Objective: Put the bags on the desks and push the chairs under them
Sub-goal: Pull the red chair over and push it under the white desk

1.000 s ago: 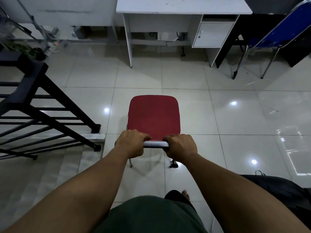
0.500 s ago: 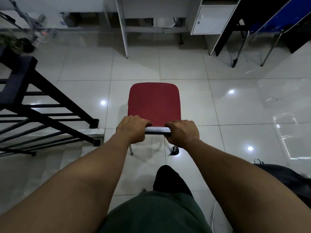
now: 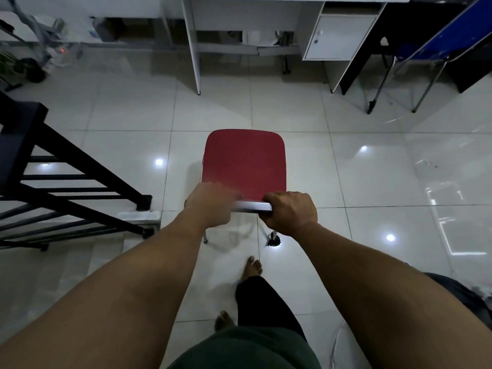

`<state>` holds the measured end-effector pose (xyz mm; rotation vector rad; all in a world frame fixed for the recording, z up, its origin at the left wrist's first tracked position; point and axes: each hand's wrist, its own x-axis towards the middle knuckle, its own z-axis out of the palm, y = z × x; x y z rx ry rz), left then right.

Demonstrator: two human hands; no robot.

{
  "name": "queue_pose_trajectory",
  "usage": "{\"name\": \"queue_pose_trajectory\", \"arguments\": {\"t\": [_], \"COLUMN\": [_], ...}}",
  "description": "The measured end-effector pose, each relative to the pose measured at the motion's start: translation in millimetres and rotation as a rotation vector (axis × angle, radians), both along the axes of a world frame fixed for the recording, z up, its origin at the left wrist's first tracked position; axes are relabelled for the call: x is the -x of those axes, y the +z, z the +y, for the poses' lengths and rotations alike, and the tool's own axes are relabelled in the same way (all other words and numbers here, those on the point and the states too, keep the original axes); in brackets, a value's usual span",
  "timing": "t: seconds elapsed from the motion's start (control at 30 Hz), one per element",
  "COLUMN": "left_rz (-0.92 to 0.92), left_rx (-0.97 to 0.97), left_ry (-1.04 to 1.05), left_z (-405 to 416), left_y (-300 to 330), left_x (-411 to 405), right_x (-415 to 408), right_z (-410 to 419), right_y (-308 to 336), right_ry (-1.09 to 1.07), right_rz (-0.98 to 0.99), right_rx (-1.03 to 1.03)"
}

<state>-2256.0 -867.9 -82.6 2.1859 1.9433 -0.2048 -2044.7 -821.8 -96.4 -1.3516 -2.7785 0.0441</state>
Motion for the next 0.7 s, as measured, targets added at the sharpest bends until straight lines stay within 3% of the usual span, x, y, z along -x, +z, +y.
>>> {"name": "queue_pose_trajectory", "arguments": {"t": [0.7], "left_rz": [-0.037], "left_rx": [-0.017], "left_ry": [0.055], "left_z": [127], "left_y": [2], "left_x": [34], "right_x": [36], "right_z": [125], "right_y": [4], "right_ry": [-0.027], "right_rz": [-0.026], "right_rx": [0.060]}}
